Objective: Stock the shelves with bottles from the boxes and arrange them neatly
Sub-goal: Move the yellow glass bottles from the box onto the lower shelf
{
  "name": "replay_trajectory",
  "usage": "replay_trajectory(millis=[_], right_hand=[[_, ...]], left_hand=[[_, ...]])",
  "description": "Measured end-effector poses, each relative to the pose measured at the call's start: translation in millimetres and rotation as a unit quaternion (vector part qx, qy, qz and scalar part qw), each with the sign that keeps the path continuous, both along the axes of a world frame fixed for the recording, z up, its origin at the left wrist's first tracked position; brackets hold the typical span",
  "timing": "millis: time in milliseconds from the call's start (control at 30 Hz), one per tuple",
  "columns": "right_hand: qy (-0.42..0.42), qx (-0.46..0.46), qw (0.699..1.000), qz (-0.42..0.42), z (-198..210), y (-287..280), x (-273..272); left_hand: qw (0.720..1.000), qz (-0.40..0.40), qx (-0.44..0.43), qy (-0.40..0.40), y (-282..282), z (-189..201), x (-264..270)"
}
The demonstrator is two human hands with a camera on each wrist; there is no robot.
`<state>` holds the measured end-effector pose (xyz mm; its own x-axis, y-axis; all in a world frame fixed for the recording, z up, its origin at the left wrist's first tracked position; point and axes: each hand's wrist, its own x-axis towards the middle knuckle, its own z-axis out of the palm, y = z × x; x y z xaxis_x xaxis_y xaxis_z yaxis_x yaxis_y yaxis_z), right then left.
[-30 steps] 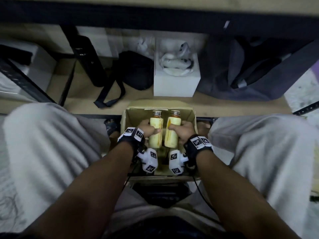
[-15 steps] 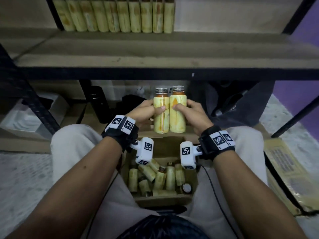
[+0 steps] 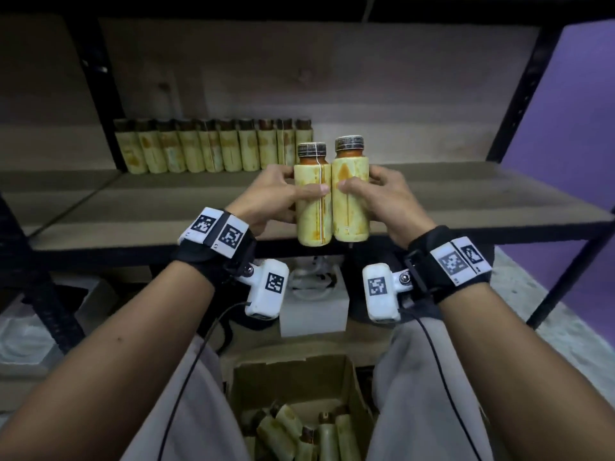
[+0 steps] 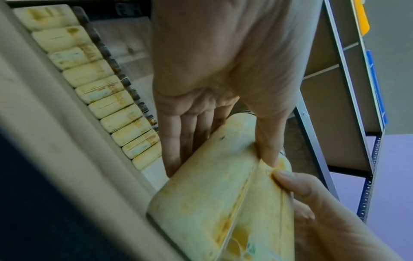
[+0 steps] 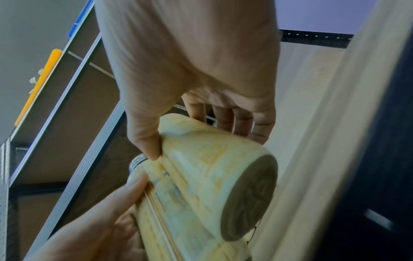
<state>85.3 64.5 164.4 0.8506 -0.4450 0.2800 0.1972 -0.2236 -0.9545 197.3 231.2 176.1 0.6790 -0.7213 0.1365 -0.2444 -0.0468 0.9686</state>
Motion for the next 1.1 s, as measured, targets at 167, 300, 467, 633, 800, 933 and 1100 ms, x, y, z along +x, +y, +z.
replay_trajectory(millis=[167, 300, 467, 633, 800, 933, 1100], right_hand=[[0.022, -0.063, 0.998, -0.016, 28, -24, 36], [0.047, -0.095, 0.994, -0.018, 38, -47, 76], [0.116, -0.142, 0.982, -0.047, 41, -90, 135], [0.152, -0.184, 0.968, -0.082, 39, -141, 186], [0.152, -0.179, 0.964, -0.123, 35, -189, 230], [0.159, -0.191, 0.954, -0.167, 30, -222, 264], [0.185, -0.191, 0.946, -0.186, 21, -247, 299]], left_hand=[[0.995, 0.051, 0.048, -0.072, -22, 32, 37], [0.984, 0.090, 0.093, -0.125, -51, 44, 77], [0.946, 0.143, 0.172, -0.236, -100, 47, 131], [0.936, 0.148, 0.185, -0.260, -155, 38, 183], [0.926, 0.141, 0.196, -0.290, -206, 41, 228], [0.921, 0.144, 0.225, -0.283, -241, 40, 262], [0.910, 0.190, 0.229, -0.289, -270, 26, 291]])
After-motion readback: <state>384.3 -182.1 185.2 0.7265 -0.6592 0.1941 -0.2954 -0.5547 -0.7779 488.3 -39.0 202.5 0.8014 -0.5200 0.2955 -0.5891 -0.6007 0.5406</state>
